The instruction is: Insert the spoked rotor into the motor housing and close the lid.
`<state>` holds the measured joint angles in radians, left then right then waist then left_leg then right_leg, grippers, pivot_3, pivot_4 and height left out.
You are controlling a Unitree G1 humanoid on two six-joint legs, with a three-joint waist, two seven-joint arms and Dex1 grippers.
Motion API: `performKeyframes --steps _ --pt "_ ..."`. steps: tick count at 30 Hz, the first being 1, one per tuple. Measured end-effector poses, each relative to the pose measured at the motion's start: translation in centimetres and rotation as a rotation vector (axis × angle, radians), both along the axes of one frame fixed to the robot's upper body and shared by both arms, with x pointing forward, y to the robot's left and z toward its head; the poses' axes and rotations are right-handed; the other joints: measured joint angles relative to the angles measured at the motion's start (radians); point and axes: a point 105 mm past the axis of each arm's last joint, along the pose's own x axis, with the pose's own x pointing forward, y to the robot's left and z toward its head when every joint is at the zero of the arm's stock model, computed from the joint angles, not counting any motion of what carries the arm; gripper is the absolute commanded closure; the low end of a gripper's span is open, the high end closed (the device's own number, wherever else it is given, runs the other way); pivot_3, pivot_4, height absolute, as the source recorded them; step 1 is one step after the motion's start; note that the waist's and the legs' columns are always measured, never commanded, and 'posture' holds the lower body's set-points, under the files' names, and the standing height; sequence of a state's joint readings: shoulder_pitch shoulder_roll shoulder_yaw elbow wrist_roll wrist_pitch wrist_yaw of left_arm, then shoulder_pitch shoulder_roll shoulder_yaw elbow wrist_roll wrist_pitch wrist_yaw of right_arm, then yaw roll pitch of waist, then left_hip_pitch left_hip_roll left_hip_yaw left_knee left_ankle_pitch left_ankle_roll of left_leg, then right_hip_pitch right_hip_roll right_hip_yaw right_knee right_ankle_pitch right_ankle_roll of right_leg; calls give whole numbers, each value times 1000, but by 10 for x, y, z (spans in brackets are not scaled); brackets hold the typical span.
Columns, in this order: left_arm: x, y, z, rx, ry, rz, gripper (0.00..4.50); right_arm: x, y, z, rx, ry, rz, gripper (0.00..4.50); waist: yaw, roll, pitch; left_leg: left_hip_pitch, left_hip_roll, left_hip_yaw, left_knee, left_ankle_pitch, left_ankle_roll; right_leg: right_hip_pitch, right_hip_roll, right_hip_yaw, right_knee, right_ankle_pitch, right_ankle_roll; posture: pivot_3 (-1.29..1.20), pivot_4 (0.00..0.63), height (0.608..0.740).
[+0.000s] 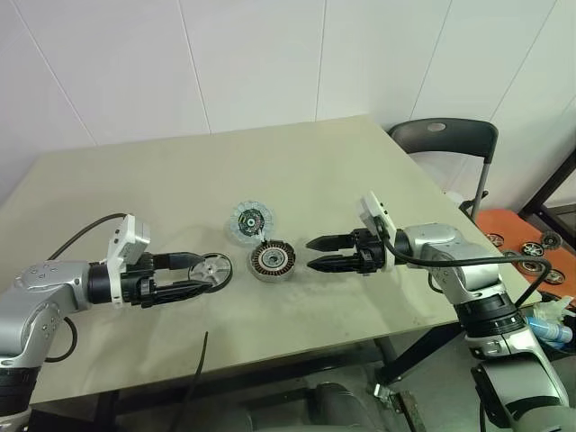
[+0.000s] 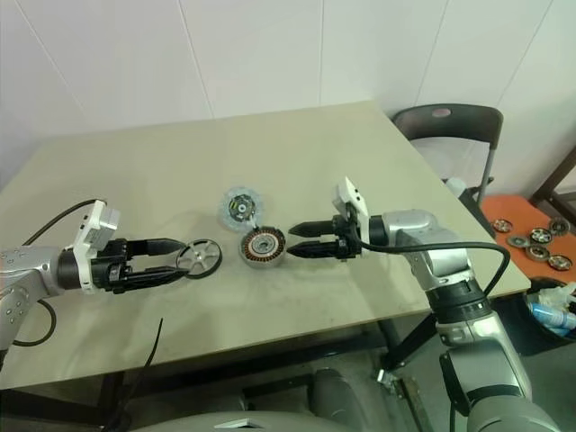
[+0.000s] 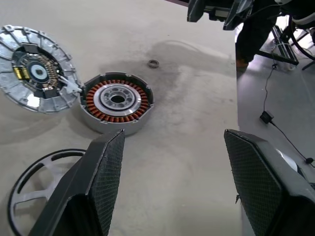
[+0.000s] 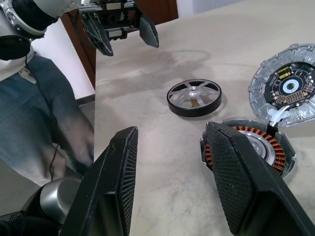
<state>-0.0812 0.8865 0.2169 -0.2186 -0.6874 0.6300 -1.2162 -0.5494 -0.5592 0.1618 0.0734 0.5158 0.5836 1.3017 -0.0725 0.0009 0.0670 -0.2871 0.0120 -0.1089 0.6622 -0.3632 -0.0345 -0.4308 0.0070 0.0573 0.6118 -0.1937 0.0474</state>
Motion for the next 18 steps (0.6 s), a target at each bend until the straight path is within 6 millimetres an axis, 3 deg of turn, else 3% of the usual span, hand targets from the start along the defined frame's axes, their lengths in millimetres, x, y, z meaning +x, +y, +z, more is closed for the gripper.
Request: performKeyframes --steps 18 --pt "7 -3 5 -5 -18 -16 1059 -1 -3 -3 -5 3 -14 2248 0 0 0 0 0 0 0 0 0 0 0 0 0 0 0 0 0 740"
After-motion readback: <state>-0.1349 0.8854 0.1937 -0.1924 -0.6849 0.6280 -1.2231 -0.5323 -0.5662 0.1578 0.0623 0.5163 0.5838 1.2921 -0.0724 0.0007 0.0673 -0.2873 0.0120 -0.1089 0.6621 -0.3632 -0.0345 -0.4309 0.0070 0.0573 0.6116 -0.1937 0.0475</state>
